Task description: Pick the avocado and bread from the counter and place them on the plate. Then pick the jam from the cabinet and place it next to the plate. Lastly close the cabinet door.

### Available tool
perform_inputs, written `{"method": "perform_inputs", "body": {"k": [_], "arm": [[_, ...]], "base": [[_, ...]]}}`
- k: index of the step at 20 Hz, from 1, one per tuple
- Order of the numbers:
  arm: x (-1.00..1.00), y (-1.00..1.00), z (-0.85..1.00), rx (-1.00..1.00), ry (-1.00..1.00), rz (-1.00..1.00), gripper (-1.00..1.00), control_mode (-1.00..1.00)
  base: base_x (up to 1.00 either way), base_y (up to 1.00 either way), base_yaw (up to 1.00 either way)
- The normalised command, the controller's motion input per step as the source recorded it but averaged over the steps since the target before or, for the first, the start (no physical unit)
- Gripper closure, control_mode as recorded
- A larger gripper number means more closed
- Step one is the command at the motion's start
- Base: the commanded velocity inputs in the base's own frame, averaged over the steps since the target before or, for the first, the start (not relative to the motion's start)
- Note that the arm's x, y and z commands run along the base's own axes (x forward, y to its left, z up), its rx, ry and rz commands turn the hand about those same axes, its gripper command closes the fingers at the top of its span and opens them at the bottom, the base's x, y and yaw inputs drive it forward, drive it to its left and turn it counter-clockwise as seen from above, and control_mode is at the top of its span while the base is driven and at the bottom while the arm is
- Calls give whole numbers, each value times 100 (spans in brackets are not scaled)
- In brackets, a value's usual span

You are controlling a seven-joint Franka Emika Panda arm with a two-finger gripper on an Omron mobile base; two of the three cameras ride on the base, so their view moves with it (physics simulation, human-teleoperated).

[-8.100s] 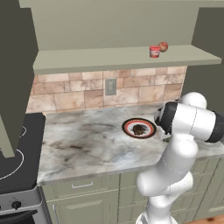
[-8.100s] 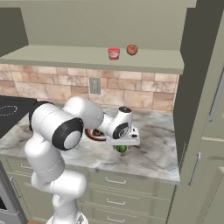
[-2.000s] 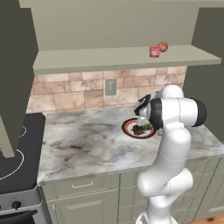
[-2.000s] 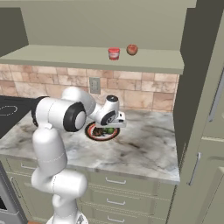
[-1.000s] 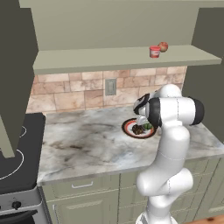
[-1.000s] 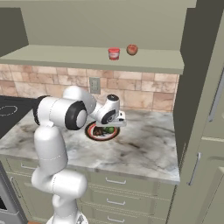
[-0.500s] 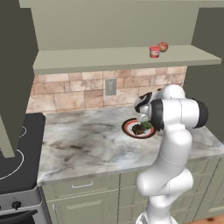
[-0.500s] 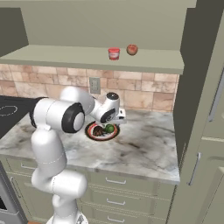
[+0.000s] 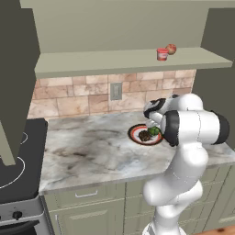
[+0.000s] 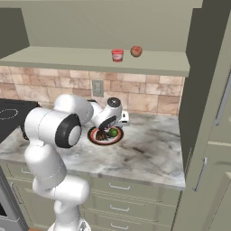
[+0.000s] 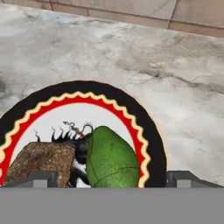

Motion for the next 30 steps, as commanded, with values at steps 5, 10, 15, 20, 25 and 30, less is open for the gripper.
{"method": "perform_inputs", "body": {"k": [5,10,15,20,25,30], "arm": [[-38,0,28,1,-19,-1,-100,-100],[-43,0,33,6,-9,-5,-100,-100],[-49,0,45,8,-11,-7,-100,-100],[-47,0,47,9,-4,-12,-100,-100],[-37,0,50,6,0,-14,-100,-100],[-30,0,51,6,2,-13,-100,-100]], "base": [[0,0,0],[0,0,0],[0,0,0],[0,0,0],[0,0,0],[0,0,0]]}}
